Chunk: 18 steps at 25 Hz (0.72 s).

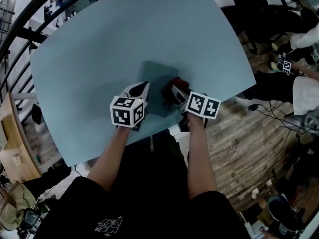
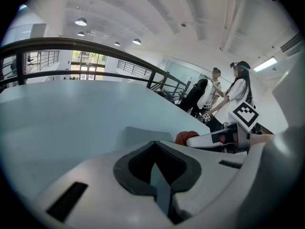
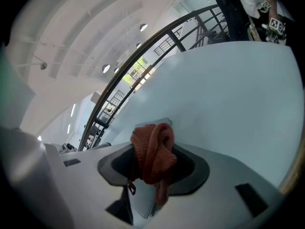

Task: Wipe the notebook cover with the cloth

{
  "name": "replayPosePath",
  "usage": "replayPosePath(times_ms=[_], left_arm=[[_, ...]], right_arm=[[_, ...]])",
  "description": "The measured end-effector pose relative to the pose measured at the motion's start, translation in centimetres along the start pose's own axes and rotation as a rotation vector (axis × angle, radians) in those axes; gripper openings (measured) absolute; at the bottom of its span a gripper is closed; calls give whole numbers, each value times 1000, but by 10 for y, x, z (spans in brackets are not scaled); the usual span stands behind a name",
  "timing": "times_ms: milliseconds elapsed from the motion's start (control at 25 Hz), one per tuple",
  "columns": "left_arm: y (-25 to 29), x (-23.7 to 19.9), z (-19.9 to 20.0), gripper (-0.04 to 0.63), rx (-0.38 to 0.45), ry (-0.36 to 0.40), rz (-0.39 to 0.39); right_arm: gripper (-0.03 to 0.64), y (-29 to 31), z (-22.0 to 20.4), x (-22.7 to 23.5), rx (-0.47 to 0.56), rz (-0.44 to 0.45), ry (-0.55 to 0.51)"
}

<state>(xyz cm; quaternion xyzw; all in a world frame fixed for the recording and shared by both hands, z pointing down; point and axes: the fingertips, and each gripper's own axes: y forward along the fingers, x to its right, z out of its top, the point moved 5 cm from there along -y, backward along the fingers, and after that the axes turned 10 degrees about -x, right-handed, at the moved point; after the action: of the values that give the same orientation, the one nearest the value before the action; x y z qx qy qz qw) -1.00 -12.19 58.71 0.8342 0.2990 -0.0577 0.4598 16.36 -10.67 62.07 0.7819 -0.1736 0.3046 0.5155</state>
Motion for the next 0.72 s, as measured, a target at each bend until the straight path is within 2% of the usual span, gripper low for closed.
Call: replayPosePath(times_ms=[360,720], left_arm=[[-24,-16,-3,8,25,-22,49],[-54,-49,-12,8,50,-71,120]], right_arm=[[173,11,-5,-36,-15,79,-54],[173,55,-18,-86,-92,161,-104]])
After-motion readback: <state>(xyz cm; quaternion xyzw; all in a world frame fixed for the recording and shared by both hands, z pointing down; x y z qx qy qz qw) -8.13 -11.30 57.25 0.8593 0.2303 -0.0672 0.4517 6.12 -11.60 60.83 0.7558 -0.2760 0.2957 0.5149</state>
